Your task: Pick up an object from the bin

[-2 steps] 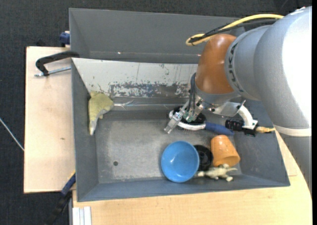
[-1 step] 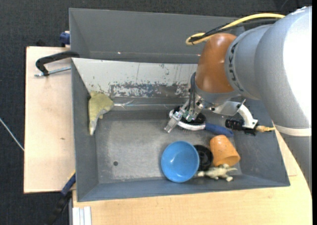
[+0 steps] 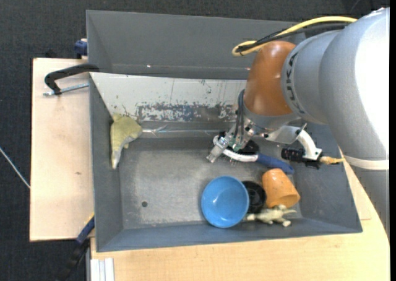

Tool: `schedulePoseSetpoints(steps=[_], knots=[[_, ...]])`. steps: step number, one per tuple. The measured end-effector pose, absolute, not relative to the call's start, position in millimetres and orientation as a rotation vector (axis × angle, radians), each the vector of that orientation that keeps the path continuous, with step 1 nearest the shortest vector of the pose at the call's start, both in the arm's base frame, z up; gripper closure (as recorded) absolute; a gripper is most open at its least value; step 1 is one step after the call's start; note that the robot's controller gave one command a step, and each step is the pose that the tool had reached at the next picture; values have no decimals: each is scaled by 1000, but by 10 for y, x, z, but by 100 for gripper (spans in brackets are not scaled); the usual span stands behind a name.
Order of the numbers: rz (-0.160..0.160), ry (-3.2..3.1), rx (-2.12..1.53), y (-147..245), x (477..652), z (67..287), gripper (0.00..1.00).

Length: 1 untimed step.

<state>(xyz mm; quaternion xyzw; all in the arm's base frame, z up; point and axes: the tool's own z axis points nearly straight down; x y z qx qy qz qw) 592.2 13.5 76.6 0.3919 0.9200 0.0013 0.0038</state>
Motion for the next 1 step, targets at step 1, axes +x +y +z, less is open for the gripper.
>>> schedulePoseSetpoints(steps=[1], knots=[[3, 2888, 1227, 140, 5934, 893, 100]])
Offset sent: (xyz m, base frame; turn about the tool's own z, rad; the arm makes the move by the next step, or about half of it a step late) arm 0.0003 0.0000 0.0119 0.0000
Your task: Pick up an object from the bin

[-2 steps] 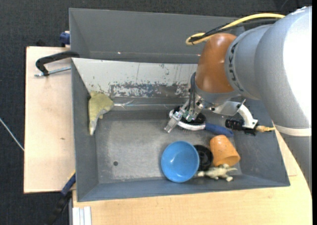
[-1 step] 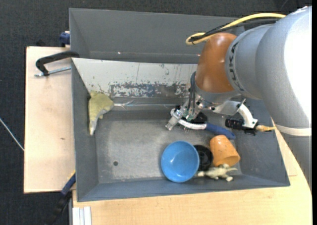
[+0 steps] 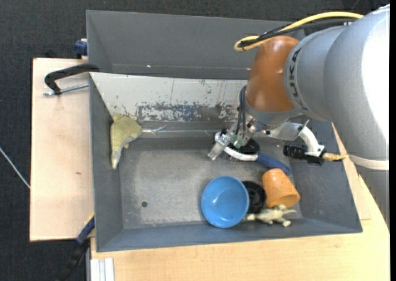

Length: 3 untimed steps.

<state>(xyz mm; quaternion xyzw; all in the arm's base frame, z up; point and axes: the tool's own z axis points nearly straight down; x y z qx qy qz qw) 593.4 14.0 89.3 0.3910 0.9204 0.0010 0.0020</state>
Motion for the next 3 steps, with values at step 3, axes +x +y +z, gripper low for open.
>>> schedulePoseSetpoints(steps=[3], knots=[[6, 2889, 1218, 157, 5970, 1592, 100]])
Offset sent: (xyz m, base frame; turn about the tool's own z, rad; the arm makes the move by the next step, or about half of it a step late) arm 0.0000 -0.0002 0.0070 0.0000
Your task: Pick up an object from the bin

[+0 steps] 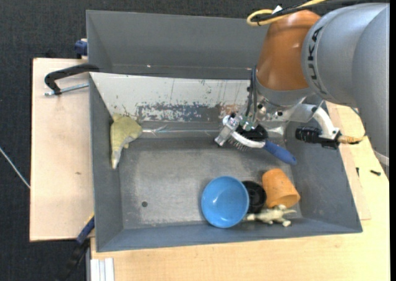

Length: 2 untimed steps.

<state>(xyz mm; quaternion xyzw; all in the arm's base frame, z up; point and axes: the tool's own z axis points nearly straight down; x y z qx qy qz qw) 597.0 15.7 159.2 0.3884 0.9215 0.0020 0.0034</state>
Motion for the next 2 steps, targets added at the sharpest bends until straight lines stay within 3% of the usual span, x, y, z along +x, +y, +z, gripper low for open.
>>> schedulePoseSetpoints(steps=[1, 2], knots=[[2, 2893, 1216, 161, 5974, 1601, 100], [5, 2892, 1213, 167, 5987, 1802, 100]])
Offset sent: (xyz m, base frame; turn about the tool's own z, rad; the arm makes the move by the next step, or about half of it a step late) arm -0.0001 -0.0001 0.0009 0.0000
